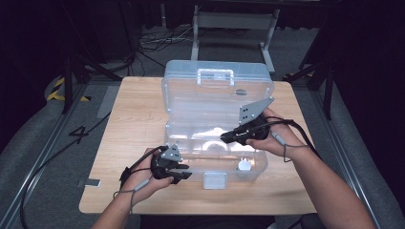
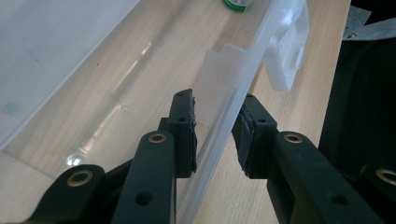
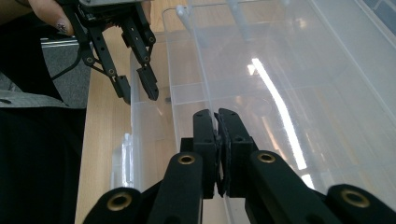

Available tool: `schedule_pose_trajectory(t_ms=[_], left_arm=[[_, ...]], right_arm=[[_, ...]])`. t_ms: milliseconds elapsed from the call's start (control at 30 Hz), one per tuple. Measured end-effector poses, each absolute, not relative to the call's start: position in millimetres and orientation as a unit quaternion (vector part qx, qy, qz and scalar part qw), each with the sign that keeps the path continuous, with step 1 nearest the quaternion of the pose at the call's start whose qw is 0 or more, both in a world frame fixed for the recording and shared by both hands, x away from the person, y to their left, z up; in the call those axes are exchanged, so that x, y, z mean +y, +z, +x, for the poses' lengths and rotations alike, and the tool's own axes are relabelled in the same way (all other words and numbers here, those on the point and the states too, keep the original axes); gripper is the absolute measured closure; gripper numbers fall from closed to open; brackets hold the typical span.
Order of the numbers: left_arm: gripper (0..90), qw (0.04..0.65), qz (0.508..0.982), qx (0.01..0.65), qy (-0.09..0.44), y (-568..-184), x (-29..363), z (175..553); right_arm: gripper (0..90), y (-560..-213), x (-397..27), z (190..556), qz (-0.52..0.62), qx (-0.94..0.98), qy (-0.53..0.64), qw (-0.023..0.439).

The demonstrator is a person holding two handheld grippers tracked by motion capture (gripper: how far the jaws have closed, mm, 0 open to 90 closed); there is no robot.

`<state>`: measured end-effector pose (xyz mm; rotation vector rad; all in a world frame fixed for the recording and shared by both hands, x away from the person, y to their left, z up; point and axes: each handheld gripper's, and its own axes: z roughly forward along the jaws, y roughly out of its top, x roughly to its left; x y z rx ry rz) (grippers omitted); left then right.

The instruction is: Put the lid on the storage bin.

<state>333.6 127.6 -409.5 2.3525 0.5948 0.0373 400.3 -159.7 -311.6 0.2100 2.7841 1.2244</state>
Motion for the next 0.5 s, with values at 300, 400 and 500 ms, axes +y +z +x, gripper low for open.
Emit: schedule_pose_trajectory(t_ms=[300, 400, 500], left_arm=[[69.6, 0.354, 0.904, 0.240, -0.001, -408.7, 128.2, 335.8], [67.8, 0.359, 0.901, 0.243, -0.014, -408.5, 129.9, 337.5], [66.0, 0.350, 0.905, 0.241, -0.011, -407.8, 129.0, 336.9]], right_arm=[[87.3, -313.1, -160.7, 398.7, 0.070, 0.911, 0.404, 0.051], [87.4, -313.1, -160.4, 398.3, 0.067, 0.911, 0.404, 0.054], [87.4, -313.2, -160.5, 398.3, 0.067, 0.911, 0.404, 0.053]])
